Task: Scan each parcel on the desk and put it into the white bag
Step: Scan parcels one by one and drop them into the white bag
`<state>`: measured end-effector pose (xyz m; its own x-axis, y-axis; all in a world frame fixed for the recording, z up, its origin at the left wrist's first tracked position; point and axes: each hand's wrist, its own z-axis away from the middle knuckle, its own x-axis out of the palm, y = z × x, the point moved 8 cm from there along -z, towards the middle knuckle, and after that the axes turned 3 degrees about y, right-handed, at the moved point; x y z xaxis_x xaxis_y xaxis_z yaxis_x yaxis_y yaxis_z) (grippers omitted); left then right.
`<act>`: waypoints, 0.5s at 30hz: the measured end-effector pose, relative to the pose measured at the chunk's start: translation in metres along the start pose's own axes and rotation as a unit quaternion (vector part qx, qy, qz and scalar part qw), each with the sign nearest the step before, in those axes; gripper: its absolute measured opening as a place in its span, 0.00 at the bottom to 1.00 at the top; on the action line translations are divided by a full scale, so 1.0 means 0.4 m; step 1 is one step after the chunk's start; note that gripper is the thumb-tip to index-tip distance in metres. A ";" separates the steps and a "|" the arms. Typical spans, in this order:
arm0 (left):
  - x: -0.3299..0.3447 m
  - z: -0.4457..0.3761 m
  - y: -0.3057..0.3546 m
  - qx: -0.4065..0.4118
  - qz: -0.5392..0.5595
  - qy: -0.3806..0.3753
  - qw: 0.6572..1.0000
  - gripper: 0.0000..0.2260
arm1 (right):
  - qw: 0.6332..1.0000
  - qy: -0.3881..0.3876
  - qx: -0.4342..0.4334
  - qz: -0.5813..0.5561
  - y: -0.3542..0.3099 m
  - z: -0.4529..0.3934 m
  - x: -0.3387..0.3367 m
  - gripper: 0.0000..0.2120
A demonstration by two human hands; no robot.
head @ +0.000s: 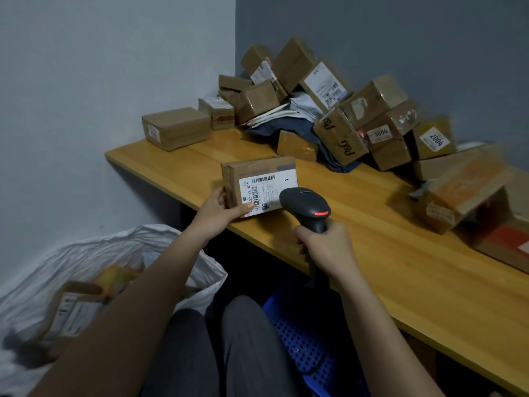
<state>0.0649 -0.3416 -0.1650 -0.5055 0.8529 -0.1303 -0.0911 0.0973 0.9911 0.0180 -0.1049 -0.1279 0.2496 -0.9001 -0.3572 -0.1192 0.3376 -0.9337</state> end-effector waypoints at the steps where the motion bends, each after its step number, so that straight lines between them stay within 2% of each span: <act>1: 0.002 0.001 0.004 0.002 0.000 -0.002 1.000 0.35 | 1.000 -0.001 -0.006 0.009 -0.004 0.001 0.003 0.08; 8: -0.007 -0.002 0.057 -0.001 0.010 0.010 1.000 0.22 | 0.989 -0.009 -0.074 0.128 -0.052 0.003 -0.017 0.08; 11: -0.009 -0.020 0.095 -0.008 0.044 0.010 0.999 0.24 | 0.981 -0.020 -0.098 0.163 -0.067 0.008 -0.027 0.09; 15: -0.016 -0.038 0.166 0.038 0.000 0.012 0.999 0.30 | 0.974 -0.032 -0.128 0.186 -0.086 0.011 -0.026 0.05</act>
<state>0.0490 -0.3484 -0.0986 -0.5258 0.8406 -0.1300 -0.0264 0.1366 0.9903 0.0239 -0.1057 -0.0923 0.2020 -0.7071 -0.6776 -0.4464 0.5494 -0.7063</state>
